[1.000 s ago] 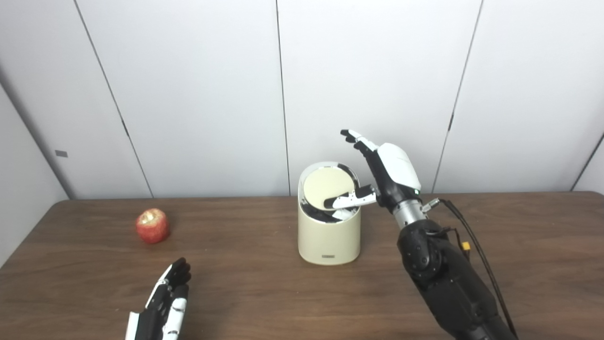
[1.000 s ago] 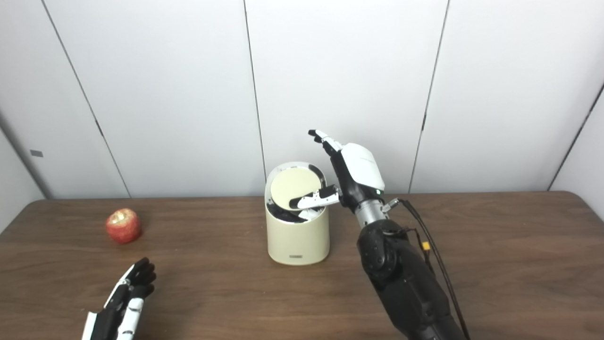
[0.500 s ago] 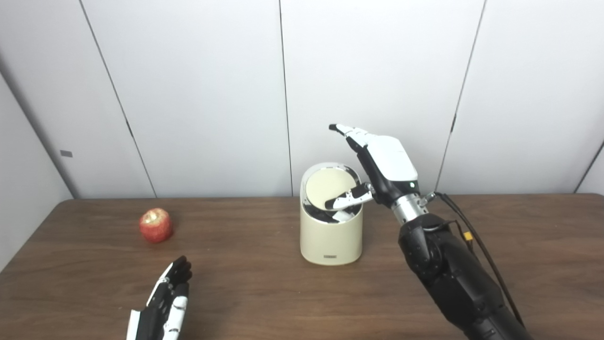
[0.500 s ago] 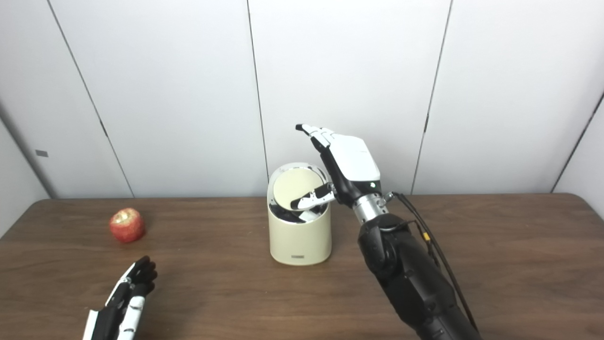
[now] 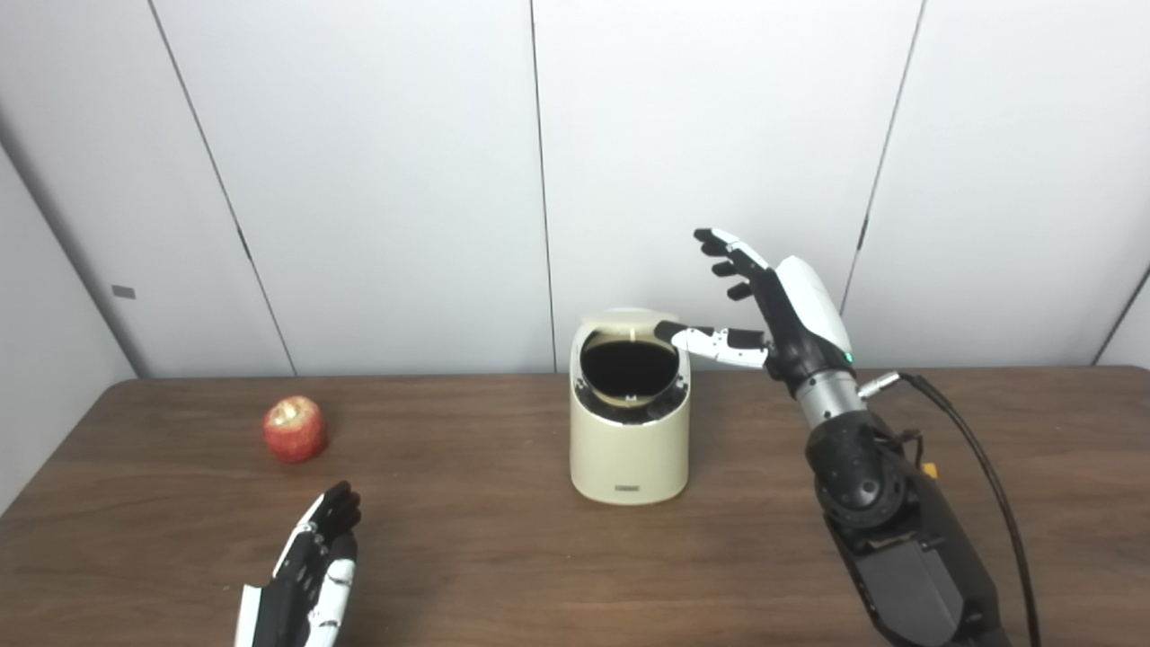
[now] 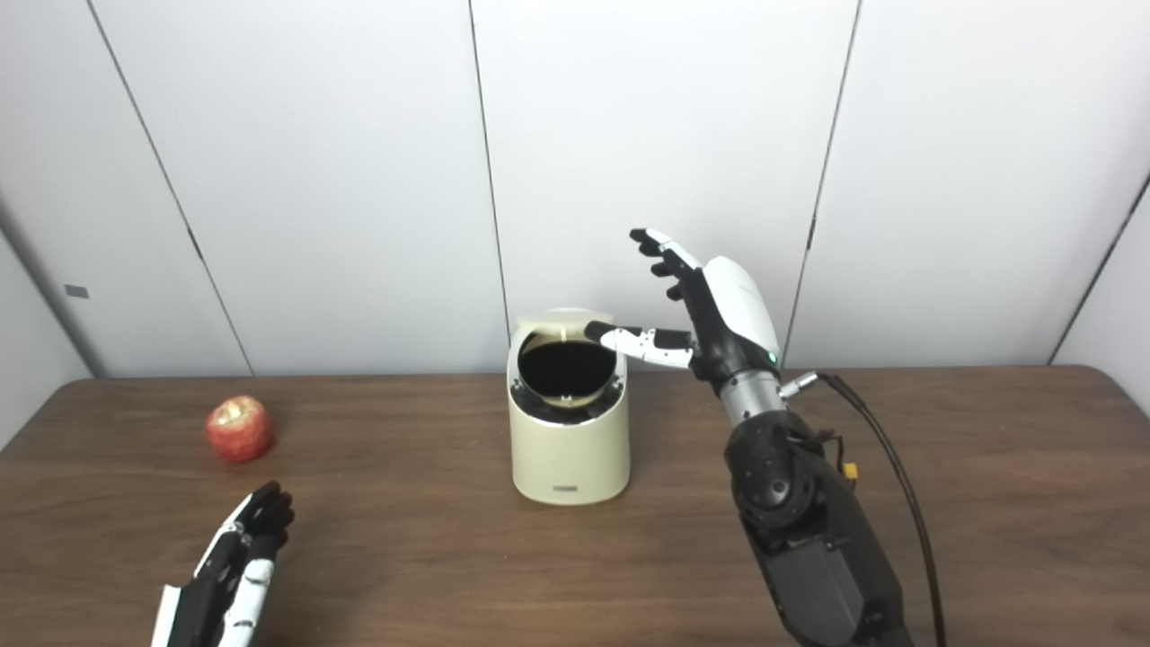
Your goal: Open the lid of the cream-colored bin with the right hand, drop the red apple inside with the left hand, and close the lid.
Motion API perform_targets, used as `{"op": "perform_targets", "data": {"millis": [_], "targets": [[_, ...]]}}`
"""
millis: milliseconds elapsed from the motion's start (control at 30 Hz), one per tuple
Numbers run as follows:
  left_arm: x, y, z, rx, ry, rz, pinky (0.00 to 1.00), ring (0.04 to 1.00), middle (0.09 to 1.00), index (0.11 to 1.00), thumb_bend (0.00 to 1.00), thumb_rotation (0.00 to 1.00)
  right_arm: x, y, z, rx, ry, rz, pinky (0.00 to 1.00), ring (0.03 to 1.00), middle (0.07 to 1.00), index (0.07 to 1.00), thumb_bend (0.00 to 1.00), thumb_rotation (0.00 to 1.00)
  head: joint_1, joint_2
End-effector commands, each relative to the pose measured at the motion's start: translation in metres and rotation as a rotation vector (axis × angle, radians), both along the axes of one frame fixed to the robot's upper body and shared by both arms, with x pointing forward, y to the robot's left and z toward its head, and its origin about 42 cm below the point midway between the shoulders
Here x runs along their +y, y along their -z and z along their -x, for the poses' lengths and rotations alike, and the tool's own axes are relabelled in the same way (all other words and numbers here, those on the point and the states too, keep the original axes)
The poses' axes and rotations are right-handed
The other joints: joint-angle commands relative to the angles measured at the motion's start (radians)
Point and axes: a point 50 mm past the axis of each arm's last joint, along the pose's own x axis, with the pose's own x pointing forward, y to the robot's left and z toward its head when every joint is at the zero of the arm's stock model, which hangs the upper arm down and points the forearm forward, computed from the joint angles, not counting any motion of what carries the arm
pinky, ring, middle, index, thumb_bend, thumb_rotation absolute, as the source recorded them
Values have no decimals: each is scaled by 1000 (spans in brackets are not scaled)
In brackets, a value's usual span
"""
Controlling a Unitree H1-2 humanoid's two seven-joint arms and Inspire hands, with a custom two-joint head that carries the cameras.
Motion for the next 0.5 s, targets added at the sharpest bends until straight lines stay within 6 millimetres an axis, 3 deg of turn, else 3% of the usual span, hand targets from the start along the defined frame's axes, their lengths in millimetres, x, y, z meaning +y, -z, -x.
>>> {"op": "perform_targets", "data": {"millis": [0,133,233,467], "targets": [[-1,36,23,147,-13,19,893,878,880,900,387,643,-5,-20,5,-14,-30,-69,667,766,820,831,482,877,-4,5],[1,35,23,142,-8,19,875,877,885,903,388,591,-34,-6,25,78,-42,-132,702,805,849,844,470,989,-5,12],[2,34,23,138,-8,25,865,874,885,902,382,549,-51,7,39,105,-47,-144,749,847,897,897,488,1000,-8,19],[7,28,24,134,-12,36,892,882,890,907,360,533,-85,47,90,181,-50,-153,802,867,882,873,511,1000,-23,37]]}}
